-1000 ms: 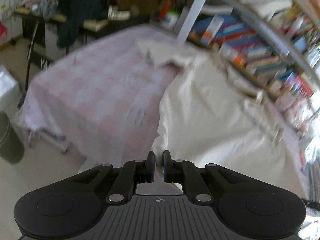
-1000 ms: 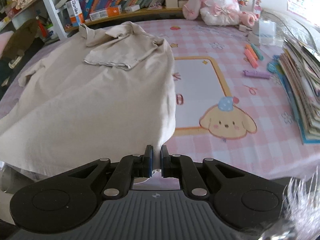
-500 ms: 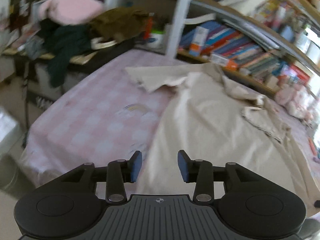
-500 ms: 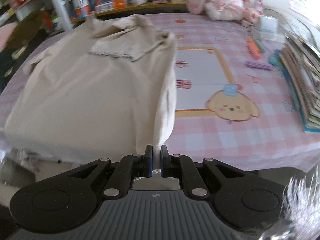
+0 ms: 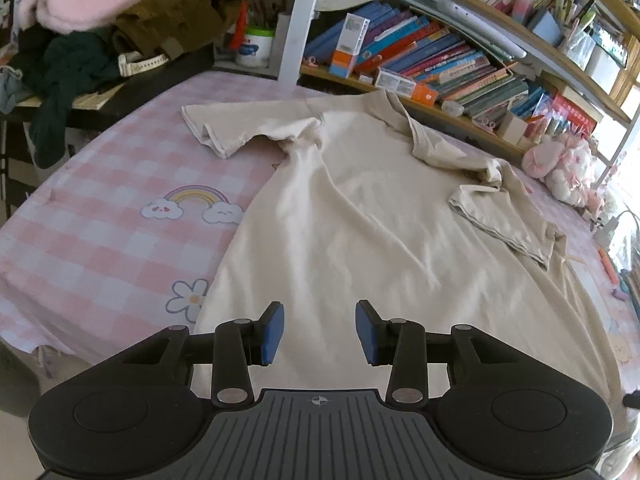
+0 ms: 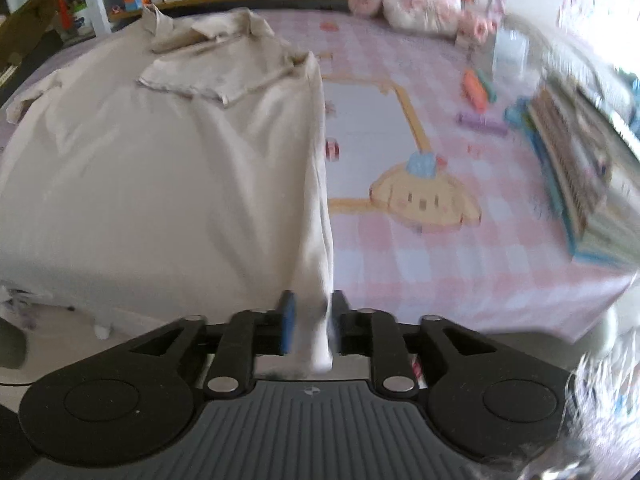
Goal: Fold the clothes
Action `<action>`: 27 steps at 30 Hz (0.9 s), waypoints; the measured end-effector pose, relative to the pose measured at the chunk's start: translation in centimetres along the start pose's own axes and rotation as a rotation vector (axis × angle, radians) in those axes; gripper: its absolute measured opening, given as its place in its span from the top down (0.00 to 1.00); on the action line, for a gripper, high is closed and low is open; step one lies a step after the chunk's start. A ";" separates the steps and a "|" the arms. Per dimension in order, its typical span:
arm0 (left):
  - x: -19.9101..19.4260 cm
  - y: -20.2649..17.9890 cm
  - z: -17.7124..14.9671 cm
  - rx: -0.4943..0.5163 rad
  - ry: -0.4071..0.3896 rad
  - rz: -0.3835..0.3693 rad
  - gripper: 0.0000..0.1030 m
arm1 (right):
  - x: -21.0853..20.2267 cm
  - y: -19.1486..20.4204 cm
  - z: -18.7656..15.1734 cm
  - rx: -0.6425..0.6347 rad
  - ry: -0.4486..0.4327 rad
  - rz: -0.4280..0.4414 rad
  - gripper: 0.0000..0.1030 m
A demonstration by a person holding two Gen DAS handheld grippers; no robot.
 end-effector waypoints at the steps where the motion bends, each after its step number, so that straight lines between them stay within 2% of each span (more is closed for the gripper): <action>1: 0.1 0.1 0.0 -0.002 -0.001 0.005 0.62 | -0.2 0.2 0.6 -0.017 -0.019 0.004 0.74; 7: 0.9 0.3 0.5 0.012 -0.020 0.061 0.62 | 0.2 2.4 4.8 -0.087 -0.096 0.060 0.67; 11: 2.4 0.7 1.5 0.058 -0.046 0.169 0.62 | 1.4 3.9 7.3 -0.099 -0.122 0.107 0.67; 17: 5.8 1.6 2.4 0.066 -0.007 0.283 0.62 | 3.6 5.4 10.5 -0.162 -0.137 0.173 0.65; 20: 6.8 1.7 2.7 0.064 -0.012 0.323 0.57 | 4.7 5.4 11.9 -0.202 -0.142 0.193 0.63; 27: 7.7 0.7 3.7 0.029 -0.013 0.387 0.57 | 7.6 4.0 14.4 -0.221 -0.141 0.243 0.62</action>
Point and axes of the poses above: each gripper's, at about its wrist camera, not at the fingertips, and x roughly the way its jaws point, y to its left, z to its top, the point moved 7 cm from there along x, roughly the way its jaws point, and after that the axes turned 4 degrees about -x, right-handed, at the moved point
